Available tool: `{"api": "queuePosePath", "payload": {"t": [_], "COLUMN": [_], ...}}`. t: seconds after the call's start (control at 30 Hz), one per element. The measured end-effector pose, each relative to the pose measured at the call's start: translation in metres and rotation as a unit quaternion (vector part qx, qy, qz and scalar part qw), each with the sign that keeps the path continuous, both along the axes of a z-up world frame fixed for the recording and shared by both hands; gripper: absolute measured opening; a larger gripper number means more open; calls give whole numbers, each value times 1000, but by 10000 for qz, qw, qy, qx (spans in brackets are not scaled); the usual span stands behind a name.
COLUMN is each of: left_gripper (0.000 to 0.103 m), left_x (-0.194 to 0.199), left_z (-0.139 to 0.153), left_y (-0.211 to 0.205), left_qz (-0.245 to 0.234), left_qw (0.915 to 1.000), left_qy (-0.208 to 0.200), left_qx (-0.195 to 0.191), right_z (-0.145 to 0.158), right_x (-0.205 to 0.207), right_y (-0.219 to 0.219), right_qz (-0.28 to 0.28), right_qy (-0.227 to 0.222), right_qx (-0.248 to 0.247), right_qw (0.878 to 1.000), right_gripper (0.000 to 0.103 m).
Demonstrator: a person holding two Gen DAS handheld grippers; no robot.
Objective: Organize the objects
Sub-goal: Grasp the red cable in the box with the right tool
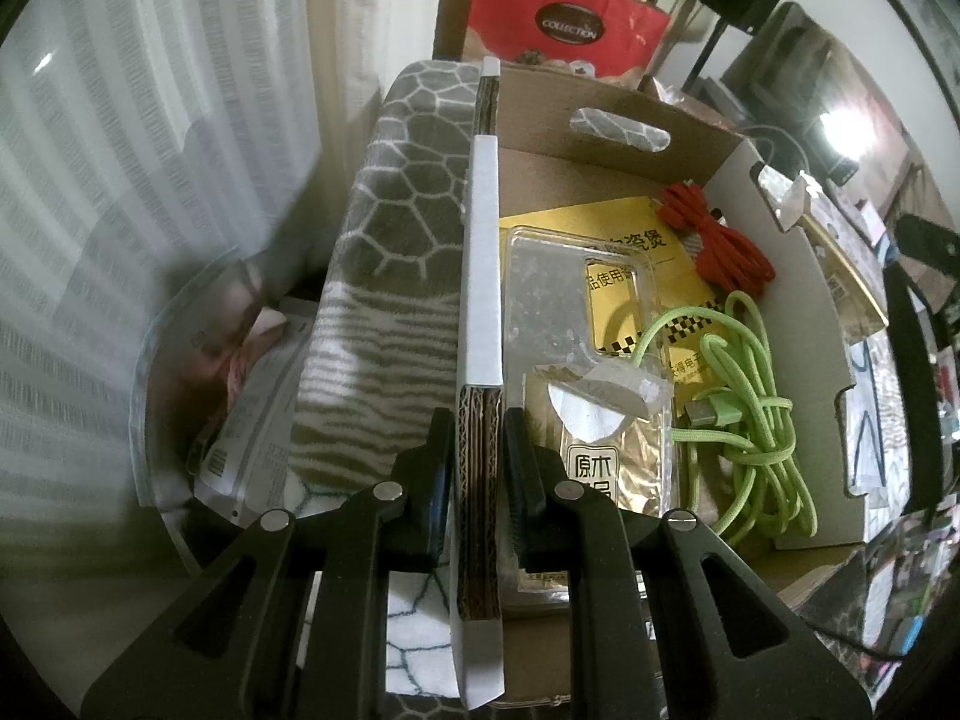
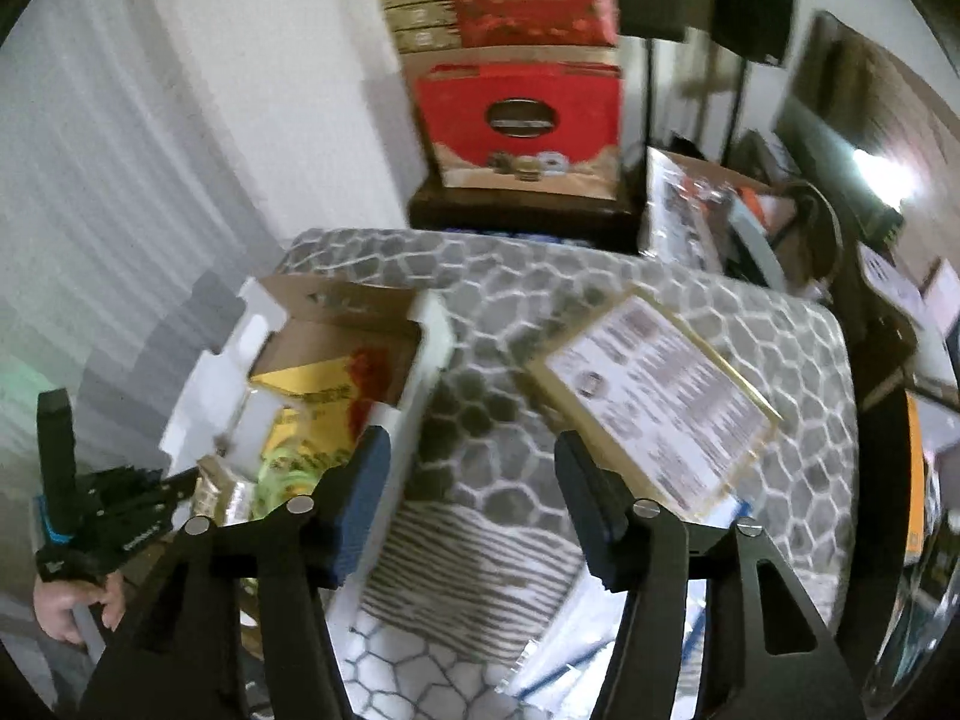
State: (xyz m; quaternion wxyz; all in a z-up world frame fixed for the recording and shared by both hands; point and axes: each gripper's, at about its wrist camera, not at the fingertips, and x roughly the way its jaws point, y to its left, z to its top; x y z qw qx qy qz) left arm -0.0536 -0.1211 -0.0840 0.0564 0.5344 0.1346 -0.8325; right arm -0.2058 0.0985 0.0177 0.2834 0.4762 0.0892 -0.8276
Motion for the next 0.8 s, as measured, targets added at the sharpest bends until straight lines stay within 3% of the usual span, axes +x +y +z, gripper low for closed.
{"api": "queuePosePath", "payload": {"t": [0.3,0.5,0.8], "left_gripper": [15,15,15], "left_x": [-1,-1,-1], "left_z": [0,0,0], "left_y": [0,-1,-3], "left_qz": [-11,-4,-9], "left_qw": [10000,10000,10000], "left_qy": [1,19,44], "left_qx": [-37,17,80], "right_z": [-19,-60,-105], "right_x": [-9,-28,-28], "right_y": [-86,-131,-158], "right_qz": [670,749,979], "right_qy": [-239,-328,-174], "right_qx": [269,1115,2129], "right_qw": [9971,9904,9720], "right_gripper": [42,34,28]}}
